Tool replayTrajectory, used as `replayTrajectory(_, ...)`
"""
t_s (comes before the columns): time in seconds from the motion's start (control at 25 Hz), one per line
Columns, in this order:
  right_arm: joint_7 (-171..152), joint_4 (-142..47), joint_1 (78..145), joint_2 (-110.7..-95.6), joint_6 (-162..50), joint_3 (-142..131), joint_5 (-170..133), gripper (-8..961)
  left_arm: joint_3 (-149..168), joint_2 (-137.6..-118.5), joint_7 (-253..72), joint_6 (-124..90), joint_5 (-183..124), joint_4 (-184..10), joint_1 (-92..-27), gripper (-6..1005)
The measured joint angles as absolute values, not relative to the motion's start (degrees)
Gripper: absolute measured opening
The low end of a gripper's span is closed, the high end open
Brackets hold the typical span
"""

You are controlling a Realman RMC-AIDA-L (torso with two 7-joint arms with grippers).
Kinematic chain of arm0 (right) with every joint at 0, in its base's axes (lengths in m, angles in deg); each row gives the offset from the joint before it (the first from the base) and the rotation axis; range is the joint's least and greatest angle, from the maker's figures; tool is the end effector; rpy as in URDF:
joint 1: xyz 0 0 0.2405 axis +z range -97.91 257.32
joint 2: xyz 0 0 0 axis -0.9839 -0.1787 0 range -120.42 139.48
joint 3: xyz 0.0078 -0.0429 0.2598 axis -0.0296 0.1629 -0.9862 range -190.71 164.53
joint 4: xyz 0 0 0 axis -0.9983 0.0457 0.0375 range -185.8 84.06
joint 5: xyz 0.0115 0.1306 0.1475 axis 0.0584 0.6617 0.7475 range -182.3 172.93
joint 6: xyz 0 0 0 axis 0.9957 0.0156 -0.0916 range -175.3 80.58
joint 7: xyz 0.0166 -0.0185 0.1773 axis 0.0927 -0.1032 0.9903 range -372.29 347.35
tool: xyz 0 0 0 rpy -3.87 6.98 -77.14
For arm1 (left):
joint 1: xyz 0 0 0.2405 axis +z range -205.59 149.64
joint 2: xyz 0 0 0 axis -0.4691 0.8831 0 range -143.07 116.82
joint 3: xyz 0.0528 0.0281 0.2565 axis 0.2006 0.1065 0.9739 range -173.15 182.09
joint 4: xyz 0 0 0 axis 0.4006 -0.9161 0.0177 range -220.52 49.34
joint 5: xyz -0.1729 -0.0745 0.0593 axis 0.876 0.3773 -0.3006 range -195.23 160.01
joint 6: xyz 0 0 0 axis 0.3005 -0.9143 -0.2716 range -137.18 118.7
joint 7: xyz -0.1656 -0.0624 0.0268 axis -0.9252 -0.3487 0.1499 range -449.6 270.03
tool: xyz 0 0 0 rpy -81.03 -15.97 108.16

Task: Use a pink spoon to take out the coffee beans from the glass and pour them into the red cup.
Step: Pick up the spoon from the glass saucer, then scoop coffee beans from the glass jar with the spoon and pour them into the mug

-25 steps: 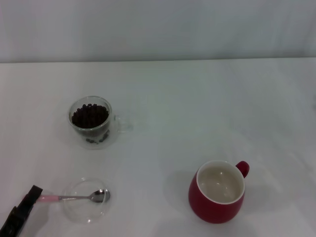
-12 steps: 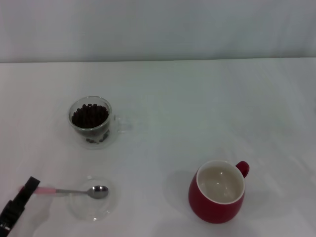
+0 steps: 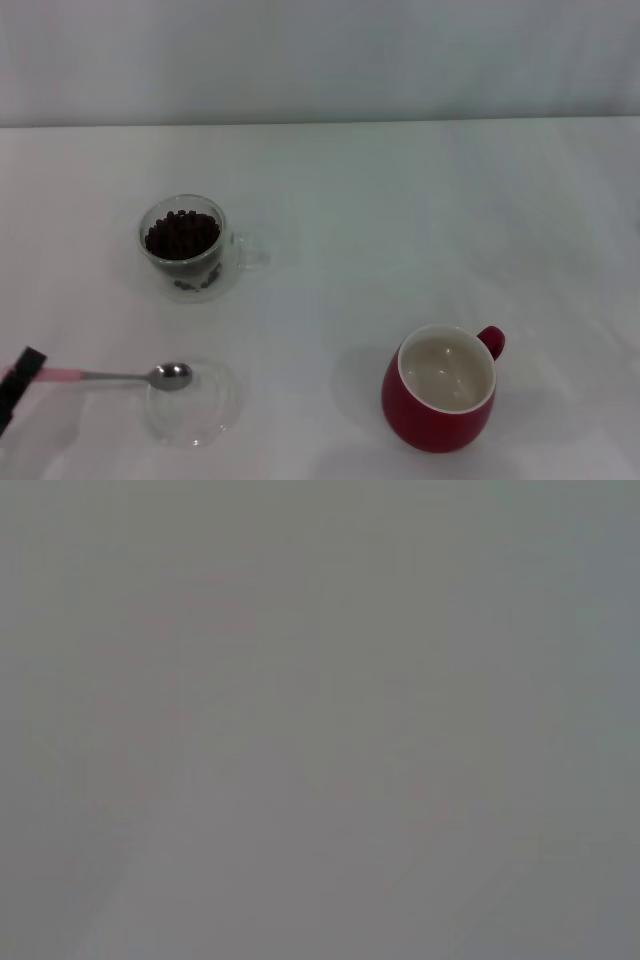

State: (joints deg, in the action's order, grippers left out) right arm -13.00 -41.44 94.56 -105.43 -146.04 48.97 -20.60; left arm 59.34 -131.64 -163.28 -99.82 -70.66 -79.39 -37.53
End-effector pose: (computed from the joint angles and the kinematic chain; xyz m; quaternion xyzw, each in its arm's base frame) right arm 0.3234 0.2883 0.1145 -0.5902 -0.0445 0.3076 0.7450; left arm -0.3497 0.2135 -0.0430 -0.5602 -0.5788 -0.5206 0.2832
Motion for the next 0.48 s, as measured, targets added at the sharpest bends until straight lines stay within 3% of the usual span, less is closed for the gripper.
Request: replayTrajectory(0.48, -12.71, -45.99, 94.83, -105.57, -151.25, 49.32, -20.99, 797, 60.76, -128.68, -165.61, -99.61, -71.50, -95.33, -36.16, 133)
